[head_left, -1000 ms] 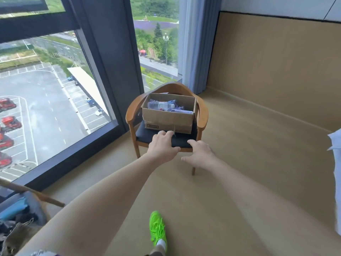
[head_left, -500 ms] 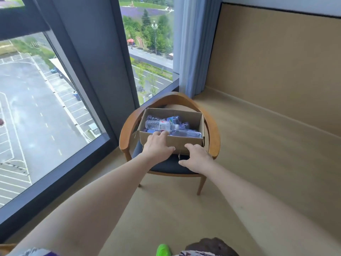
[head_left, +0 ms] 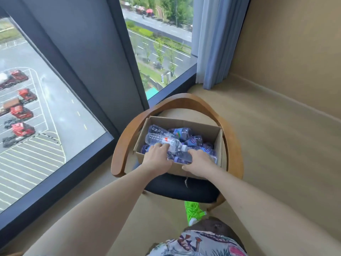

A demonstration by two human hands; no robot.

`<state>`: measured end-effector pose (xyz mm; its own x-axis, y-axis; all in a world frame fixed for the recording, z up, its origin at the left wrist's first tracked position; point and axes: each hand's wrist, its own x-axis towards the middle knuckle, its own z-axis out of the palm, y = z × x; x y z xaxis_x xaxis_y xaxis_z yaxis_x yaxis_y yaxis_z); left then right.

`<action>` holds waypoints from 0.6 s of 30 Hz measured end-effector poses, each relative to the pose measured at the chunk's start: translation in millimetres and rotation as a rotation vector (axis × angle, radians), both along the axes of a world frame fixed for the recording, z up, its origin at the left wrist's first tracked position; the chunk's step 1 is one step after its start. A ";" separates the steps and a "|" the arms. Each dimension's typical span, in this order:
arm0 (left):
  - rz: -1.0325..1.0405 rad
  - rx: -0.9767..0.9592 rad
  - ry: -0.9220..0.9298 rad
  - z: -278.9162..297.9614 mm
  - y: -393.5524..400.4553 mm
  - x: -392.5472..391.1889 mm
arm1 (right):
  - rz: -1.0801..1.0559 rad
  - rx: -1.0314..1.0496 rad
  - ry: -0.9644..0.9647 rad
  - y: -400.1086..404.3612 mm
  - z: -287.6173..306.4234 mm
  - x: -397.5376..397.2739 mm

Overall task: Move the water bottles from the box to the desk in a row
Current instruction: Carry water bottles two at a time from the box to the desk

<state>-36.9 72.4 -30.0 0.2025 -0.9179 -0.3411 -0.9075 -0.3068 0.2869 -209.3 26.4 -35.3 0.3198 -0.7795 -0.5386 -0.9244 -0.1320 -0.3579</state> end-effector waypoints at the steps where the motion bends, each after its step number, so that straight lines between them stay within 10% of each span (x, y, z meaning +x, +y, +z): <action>1: -0.005 0.015 -0.019 -3.2 -12.5 1.2 | 0.005 0.023 0.005 -15.2 -6.4 -1.0; 18: -0.255 0.267 -0.191 -72.6 -114.5 23.2 | 0.140 0.219 0.171 -115.1 -101.2 19.3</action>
